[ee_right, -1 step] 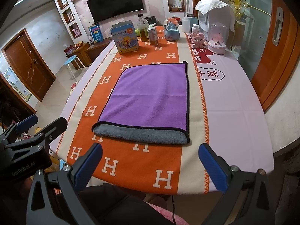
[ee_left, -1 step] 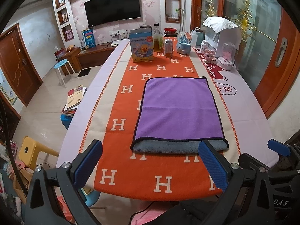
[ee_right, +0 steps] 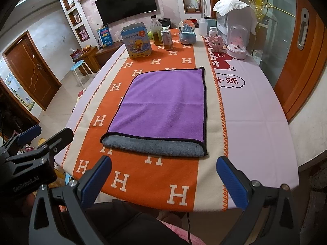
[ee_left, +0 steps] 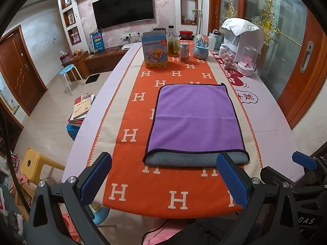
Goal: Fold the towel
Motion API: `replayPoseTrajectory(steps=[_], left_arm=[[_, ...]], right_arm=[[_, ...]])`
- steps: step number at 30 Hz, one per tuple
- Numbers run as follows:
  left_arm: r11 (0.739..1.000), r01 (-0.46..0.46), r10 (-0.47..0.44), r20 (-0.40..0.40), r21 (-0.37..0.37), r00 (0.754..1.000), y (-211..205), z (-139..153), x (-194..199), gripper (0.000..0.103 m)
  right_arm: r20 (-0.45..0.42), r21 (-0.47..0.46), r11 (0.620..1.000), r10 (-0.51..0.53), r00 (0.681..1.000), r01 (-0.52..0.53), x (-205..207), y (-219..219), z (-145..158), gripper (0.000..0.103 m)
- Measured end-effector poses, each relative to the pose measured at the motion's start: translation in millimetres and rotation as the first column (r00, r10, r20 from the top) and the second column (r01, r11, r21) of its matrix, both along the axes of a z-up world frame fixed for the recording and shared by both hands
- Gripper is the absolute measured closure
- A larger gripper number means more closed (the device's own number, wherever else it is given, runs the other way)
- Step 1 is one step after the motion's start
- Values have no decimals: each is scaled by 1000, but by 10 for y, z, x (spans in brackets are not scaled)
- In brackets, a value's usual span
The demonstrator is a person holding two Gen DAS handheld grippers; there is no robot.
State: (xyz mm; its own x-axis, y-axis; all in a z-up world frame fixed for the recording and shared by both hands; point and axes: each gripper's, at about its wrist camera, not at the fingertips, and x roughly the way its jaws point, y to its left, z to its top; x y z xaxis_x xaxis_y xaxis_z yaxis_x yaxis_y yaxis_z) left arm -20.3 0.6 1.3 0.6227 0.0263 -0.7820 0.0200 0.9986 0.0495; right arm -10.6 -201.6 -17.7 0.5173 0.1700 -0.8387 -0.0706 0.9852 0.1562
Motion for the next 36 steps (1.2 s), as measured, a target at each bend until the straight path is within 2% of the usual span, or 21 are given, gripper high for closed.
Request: replayPoseTrajectory(steps=[18, 27, 36], left_arm=[[1000, -24, 24, -53, -6, 998, 147, -66, 18, 1], [1000, 9, -10, -92, -15, 996, 234, -214, 272, 1], [995, 96, -96, -124, -7, 988, 294, -506, 628, 1]], right_arm=[[22, -9, 999, -36, 999, 36, 18, -221, -64, 1], [36, -26, 1000, -6, 999, 7, 152, -338, -211, 2], [67, -39, 999, 35, 997, -33, 268, -405, -404, 6]])
